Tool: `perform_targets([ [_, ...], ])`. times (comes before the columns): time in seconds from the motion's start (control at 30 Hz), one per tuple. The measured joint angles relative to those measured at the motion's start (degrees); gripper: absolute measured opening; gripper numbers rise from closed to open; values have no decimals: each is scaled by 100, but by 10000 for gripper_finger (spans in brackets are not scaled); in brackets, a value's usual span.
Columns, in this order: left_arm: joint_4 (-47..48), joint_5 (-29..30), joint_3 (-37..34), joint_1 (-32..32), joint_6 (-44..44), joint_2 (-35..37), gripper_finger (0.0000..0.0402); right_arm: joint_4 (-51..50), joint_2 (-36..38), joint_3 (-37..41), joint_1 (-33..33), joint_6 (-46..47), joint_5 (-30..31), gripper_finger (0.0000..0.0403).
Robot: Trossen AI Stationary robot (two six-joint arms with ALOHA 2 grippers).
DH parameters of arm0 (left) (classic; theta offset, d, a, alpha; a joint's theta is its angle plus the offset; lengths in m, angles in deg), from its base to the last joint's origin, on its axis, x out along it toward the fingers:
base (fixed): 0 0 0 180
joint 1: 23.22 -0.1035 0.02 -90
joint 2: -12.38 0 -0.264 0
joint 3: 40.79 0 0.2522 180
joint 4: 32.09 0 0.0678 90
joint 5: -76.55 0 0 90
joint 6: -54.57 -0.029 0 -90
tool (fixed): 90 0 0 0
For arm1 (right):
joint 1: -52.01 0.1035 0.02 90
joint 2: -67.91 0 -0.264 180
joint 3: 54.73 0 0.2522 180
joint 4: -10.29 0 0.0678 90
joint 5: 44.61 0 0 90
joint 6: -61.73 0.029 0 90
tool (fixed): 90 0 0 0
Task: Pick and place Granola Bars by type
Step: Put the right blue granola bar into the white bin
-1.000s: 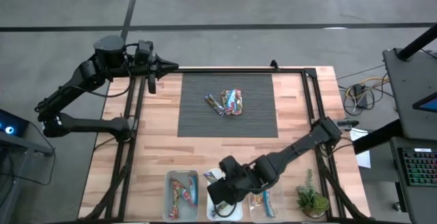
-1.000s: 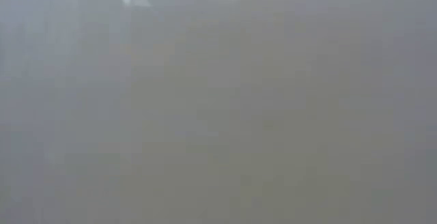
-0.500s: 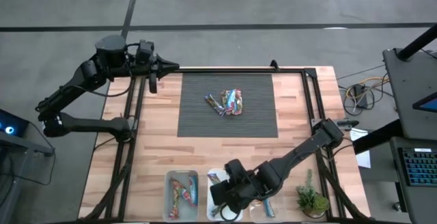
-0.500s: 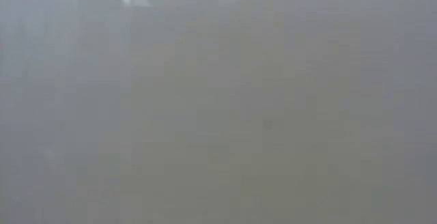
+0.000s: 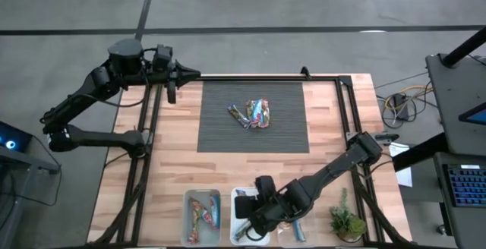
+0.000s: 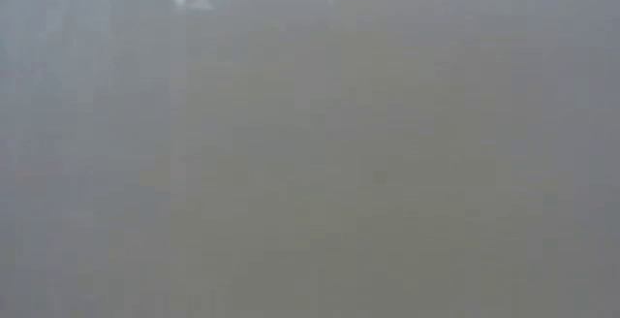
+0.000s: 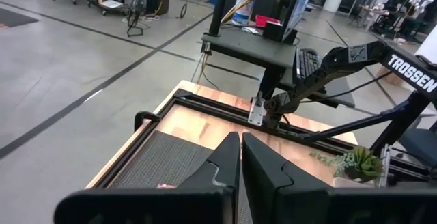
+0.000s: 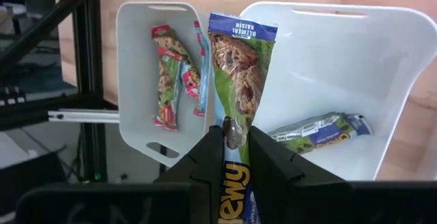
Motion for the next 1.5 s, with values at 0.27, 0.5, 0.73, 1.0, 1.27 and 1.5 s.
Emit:
perform_targets([
  [0.27, -1, 0, 0, -1, -105, 2, 0, -2, -67, 0, 68, 541, 27, 54],
  [0.5, -2, 0, 0, -2, -96, 2, 0, 28, -260, 0, 109, 978, 26, 54],
  [0.73, -2, 0, 0, -2, -96, -11, 0, 53, -455, 0, 136, 1158, 17, 54],
  [1.0, -2, -2, 0, -1, -91, -32, 0, 6, -516, 37, 134, 1157, 17, 54],
  [1.27, -4, -2, 0, -2, -87, -31, 0, -42, -535, 133, 133, 1157, 17, 54],
  [1.5, -2, -2, 0, -1, -83, -31, 0, 8, -579, 237, 133, 1158, 17, 54],
])
